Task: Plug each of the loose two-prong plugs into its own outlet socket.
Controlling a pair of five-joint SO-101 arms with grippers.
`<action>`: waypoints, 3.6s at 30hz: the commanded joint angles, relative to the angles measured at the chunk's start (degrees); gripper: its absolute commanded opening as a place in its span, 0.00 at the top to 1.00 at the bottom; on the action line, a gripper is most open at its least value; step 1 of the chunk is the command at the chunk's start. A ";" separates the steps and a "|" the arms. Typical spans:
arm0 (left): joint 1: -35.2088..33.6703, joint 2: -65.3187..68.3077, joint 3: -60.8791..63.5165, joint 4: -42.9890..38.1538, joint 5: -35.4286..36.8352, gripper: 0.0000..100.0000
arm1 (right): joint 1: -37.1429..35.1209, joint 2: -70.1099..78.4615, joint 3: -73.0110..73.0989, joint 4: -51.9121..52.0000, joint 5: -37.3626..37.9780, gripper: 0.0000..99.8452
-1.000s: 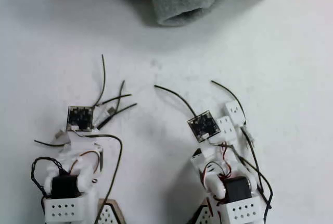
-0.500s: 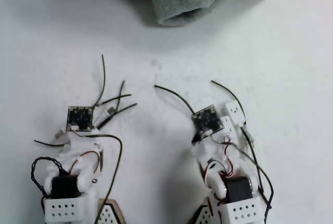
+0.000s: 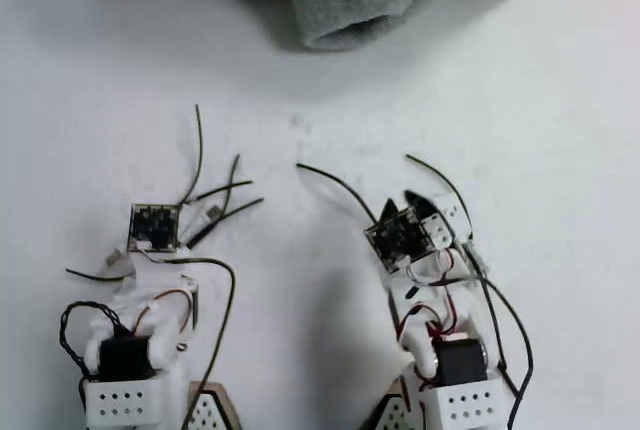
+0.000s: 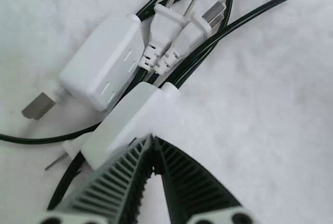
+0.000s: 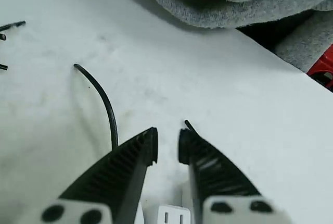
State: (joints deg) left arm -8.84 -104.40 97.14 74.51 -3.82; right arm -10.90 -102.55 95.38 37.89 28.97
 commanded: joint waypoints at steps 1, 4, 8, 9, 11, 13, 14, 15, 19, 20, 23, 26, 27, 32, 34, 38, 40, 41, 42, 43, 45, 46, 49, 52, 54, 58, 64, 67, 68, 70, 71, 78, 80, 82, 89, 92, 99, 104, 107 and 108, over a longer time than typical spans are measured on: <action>0.22 0.22 -0.09 -0.97 0.00 0.98 | 0.40 -0.13 -8.88 7.69 -0.97 0.72; 0.22 0.22 -0.09 -0.97 0.00 0.98 | 0.22 3.38 -17.58 17.36 -0.88 0.74; 0.22 0.22 -0.09 -0.97 0.00 0.98 | 0.04 15.78 -28.57 25.36 -1.32 0.74; 0.22 0.22 -0.09 -0.97 0.00 0.98 | -0.04 20.00 -31.12 26.77 -1.32 0.73; 0.22 0.22 -0.09 -0.97 0.00 0.98 | -0.13 29.05 -36.31 28.79 -1.41 0.73; 0.22 0.22 -0.09 -0.97 0.00 0.98 | -0.13 38.81 -41.23 30.29 -1.41 0.73; 0.22 0.22 -0.09 -0.97 0.00 0.98 | -0.13 43.65 -43.25 30.81 -1.41 0.73; 0.22 0.22 -0.09 -0.97 0.00 0.98 | -0.13 48.40 -45.27 31.16 -1.49 0.73; 0.22 0.22 -0.09 -0.97 0.00 0.98 | -0.04 66.42 -51.34 30.73 -1.49 0.73; 0.22 0.22 -0.09 -0.97 0.00 0.98 | -0.13 70.46 -52.84 30.73 -1.49 0.73; 0.22 0.22 -0.09 -0.97 0.00 0.98 | -0.13 81.27 -57.67 30.73 -1.49 0.73; 0.22 0.22 -0.09 -0.97 0.00 0.98 | -0.13 90.51 -62.24 30.73 -1.23 0.73; 0.22 0.22 -0.09 -0.97 0.00 0.98 | -0.13 93.05 -63.56 30.73 -1.05 0.73; 0.22 0.22 -0.09 -0.97 0.00 0.98 | -1.80 103.08 -68.57 30.99 0.79 0.73; 0.22 0.22 -0.09 -0.97 0.00 0.98 | -3.74 105.45 -68.75 30.99 1.93 0.73; 0.22 0.22 -0.09 -0.97 0.00 0.98 | -5.32 108.53 -69.10 30.11 1.32 0.73; 0.22 0.22 -0.09 -0.97 0.00 0.98 | -4.79 109.76 -69.10 28.53 1.32 0.73; 0.22 0.22 -0.09 -0.97 0.00 0.98 | -4.26 110.55 -69.10 28.18 1.41 0.73; 0.22 0.22 -0.09 -0.97 0.00 0.98 | -3.91 111.34 -69.10 28.00 1.67 0.73; 0.22 0.22 -0.09 -0.97 0.00 0.98 | -3.74 112.04 -69.10 28.00 1.76 0.73; 0.22 0.22 -0.09 -0.97 0.00 0.98 | -3.47 112.92 -69.10 28.09 1.85 0.73; 0.22 0.22 -0.09 -0.97 0.00 0.98 | -3.47 113.01 -69.10 28.18 1.85 0.73; 0.22 0.22 -0.09 -0.97 0.00 0.98 | -3.47 112.92 -69.10 28.26 1.58 0.79; 0.22 0.22 -0.09 -0.97 0.00 0.98 | -3.74 112.57 -69.71 28.35 1.41 0.88; 0.22 0.22 -0.09 -0.97 0.00 0.98 | -3.65 112.57 -71.65 30.29 1.32 0.93; 0.22 0.22 -0.09 -0.97 0.00 0.98 | -3.38 113.19 -78.95 35.74 -5.80 0.96; 0.22 0.22 -0.09 -0.97 0.00 0.98 | -4.00 113.19 -91.16 37.41 -24.00 0.96; 0.22 0.22 -0.09 -0.97 0.00 0.98 | -4.88 113.45 -96.44 36.79 -32.62 0.96; 0.22 0.22 -0.09 -0.97 0.00 0.98 | -5.41 113.80 -98.02 37.05 -33.41 0.96; 0.22 0.22 -0.09 -0.97 0.00 0.98 | -6.64 115.47 -100.57 37.49 -34.02 0.96; 0.22 0.22 -0.09 -0.97 0.00 0.98 | -7.34 116.62 -101.71 37.58 -34.02 0.96; 0.22 0.22 -0.09 -0.97 0.00 0.98 | -8.84 127.25 -108.66 50.15 -26.90 0.78; 0.22 0.22 -0.09 -0.97 0.00 0.98 | -7.78 129.01 -109.71 54.11 -24.70 0.73; 0.22 0.22 -0.09 -0.97 0.00 0.98 | -6.73 129.19 -109.80 55.69 -21.19 0.73; 0.22 0.22 -0.09 -0.97 0.00 0.98 | -4.18 122.59 -105.76 54.46 -20.22 0.73; 0.22 0.22 -0.09 -0.97 0.00 0.98 | -4.62 116.44 -97.49 50.68 -20.22 0.73; 0.22 0.22 -0.09 -0.97 0.00 0.98 | -4.97 106.42 -75.16 31.78 -20.22 0.73; 0.22 0.22 -0.09 -0.97 0.00 0.98 | -4.88 108.79 -73.05 30.20 -20.31 0.73; 0.22 0.22 -0.09 -0.97 0.00 0.98 | -4.88 110.90 -72.88 30.02 -20.31 0.73; 0.22 0.22 -0.09 -0.97 0.00 0.98 | -4.70 111.69 -72.88 29.93 -20.31 0.73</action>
State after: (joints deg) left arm -8.84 -104.40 97.14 74.51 -3.82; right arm -15.74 8.13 22.42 68.75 8.13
